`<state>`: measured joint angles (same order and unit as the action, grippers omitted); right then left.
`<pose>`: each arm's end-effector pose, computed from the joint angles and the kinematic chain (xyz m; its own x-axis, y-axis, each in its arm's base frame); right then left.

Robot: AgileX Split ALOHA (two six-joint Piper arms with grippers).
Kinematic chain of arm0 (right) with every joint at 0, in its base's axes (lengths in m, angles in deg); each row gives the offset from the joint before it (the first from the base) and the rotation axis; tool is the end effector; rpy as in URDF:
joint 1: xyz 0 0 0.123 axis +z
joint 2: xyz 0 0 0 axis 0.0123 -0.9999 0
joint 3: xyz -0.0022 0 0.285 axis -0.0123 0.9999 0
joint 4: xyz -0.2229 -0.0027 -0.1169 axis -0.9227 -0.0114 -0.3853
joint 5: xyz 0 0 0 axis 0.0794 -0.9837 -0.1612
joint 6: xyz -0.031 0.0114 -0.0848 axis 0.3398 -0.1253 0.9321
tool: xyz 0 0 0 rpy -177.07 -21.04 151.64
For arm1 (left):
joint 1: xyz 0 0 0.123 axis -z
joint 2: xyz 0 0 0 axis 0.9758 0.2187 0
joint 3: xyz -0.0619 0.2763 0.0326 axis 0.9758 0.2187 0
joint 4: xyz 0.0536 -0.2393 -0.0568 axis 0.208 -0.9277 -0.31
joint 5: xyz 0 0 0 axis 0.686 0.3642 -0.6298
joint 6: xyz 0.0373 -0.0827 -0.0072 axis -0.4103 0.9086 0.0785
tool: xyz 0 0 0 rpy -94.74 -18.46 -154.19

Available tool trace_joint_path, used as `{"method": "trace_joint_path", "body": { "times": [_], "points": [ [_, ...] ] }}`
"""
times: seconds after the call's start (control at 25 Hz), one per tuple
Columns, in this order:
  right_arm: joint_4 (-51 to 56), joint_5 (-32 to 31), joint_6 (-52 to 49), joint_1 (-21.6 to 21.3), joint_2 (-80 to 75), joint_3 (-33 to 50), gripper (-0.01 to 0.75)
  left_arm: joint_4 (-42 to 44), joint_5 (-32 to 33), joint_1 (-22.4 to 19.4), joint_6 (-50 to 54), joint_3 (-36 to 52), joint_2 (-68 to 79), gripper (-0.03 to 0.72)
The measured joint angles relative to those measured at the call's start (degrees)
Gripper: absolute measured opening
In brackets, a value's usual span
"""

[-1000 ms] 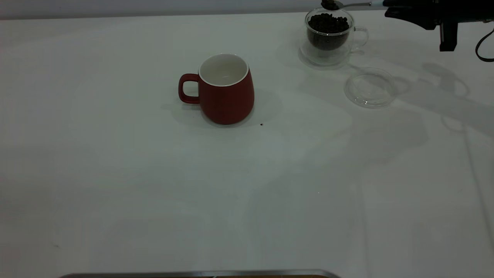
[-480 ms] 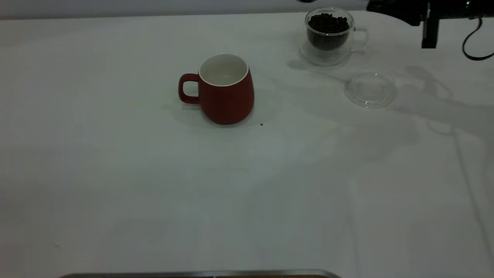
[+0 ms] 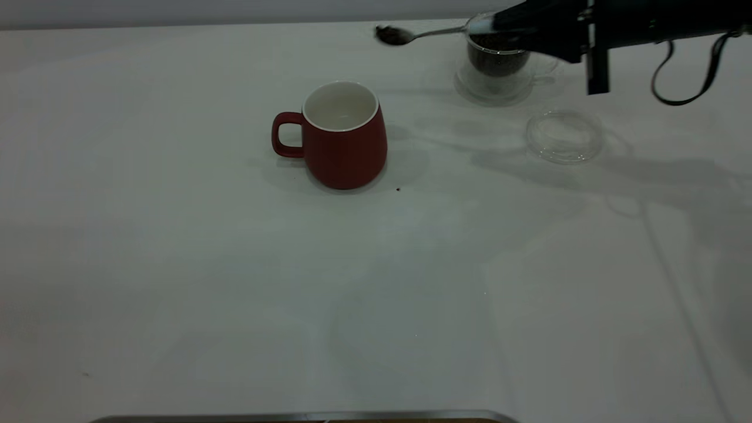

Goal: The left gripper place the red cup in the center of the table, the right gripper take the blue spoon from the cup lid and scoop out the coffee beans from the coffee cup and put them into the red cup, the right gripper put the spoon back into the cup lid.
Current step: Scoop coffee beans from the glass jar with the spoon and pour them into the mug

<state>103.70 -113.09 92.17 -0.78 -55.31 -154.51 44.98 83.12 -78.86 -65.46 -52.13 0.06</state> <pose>0.4088 0.0820 0.0561 -0.9607 0.2755 -0.0334 0.0593 0.3214 0.9451 -0.0101 0.0048 0.2671 -0.5165 -0.0557 -0.8545 -0.0951 0.9954 -0.0074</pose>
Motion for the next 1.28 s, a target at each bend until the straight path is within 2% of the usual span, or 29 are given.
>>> {"method": "trace_joint_path", "body": {
  "times": [0.48,0.92,1.28],
  "points": [
    [-2.41,0.75,0.38,6.91,0.0,0.0,0.114,0.0,0.0,0.0,0.0,0.0,0.0,0.482],
    [-1.32,9.31,9.16,7.56,0.0,0.0,0.114,0.0,0.0,0.0,0.0,0.0,0.0,0.482],
    [-0.26,9.9,24.32,7.56,0.0,0.0,0.114,0.0,0.0,0.0,-0.05,0.0,0.0,0.482]
  ]
}}
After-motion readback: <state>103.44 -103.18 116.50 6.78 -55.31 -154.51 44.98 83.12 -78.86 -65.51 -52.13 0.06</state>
